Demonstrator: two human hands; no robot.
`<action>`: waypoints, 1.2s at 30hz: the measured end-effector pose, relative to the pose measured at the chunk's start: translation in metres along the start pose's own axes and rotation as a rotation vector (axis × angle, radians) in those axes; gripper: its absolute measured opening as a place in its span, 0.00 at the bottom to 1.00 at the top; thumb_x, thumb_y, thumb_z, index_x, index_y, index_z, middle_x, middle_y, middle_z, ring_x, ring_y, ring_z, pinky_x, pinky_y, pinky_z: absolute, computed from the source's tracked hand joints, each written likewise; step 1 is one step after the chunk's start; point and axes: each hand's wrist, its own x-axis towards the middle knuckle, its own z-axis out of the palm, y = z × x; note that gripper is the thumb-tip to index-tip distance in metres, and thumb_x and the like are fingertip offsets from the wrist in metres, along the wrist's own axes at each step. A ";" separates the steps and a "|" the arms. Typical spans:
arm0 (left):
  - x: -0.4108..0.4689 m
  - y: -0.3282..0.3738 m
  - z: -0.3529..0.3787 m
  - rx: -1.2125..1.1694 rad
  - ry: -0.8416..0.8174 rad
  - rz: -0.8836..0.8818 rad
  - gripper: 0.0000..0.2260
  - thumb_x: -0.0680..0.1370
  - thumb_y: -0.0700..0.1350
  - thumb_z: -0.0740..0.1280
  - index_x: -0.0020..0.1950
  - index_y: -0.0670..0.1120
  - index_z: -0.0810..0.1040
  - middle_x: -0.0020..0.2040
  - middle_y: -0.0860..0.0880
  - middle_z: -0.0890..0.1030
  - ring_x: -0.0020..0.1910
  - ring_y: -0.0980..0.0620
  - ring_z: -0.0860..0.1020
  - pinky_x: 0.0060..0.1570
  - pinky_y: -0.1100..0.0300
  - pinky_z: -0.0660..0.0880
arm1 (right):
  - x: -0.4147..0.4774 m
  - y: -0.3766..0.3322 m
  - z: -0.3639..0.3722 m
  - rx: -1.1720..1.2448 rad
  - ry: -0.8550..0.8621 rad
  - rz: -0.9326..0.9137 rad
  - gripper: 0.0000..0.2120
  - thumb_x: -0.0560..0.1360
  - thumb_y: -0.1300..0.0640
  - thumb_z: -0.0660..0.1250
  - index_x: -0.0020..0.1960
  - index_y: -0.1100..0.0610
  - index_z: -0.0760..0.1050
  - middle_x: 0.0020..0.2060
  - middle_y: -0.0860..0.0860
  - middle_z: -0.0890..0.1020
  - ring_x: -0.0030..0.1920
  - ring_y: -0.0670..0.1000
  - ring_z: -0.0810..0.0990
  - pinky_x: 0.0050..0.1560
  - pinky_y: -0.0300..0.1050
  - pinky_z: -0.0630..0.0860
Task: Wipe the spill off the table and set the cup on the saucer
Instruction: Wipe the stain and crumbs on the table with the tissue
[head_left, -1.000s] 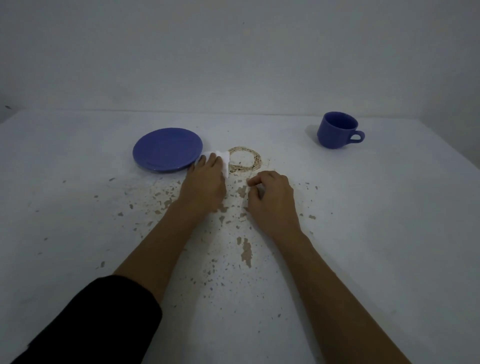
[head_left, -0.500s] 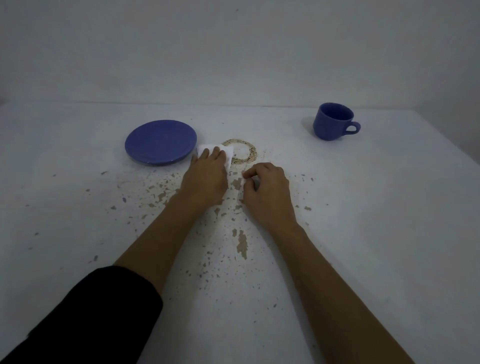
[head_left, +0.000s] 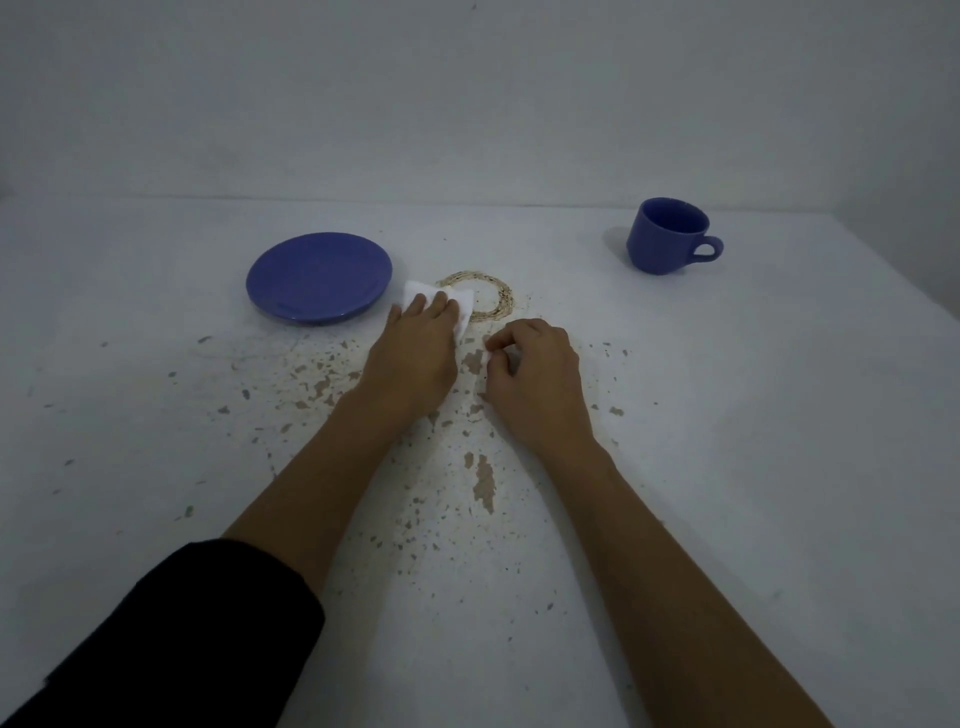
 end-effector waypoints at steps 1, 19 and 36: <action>0.000 0.001 0.000 -0.019 -0.012 0.019 0.23 0.78 0.35 0.56 0.73 0.42 0.61 0.75 0.43 0.64 0.73 0.44 0.61 0.73 0.47 0.53 | 0.000 0.000 0.000 0.000 -0.001 0.000 0.09 0.72 0.62 0.62 0.46 0.57 0.80 0.47 0.50 0.83 0.51 0.51 0.76 0.57 0.53 0.73; -0.006 0.001 -0.018 -0.032 -0.125 0.070 0.27 0.79 0.34 0.59 0.76 0.46 0.57 0.78 0.46 0.56 0.76 0.45 0.55 0.73 0.52 0.50 | 0.000 -0.001 -0.001 -0.005 -0.014 0.022 0.08 0.73 0.61 0.62 0.47 0.56 0.80 0.48 0.50 0.82 0.52 0.50 0.75 0.60 0.52 0.72; -0.026 -0.005 -0.016 -0.054 -0.097 0.056 0.28 0.79 0.35 0.59 0.76 0.49 0.56 0.78 0.48 0.56 0.76 0.46 0.53 0.74 0.51 0.49 | 0.001 0.000 0.001 -0.028 0.018 -0.013 0.09 0.72 0.63 0.60 0.36 0.57 0.75 0.33 0.50 0.78 0.39 0.51 0.74 0.45 0.46 0.72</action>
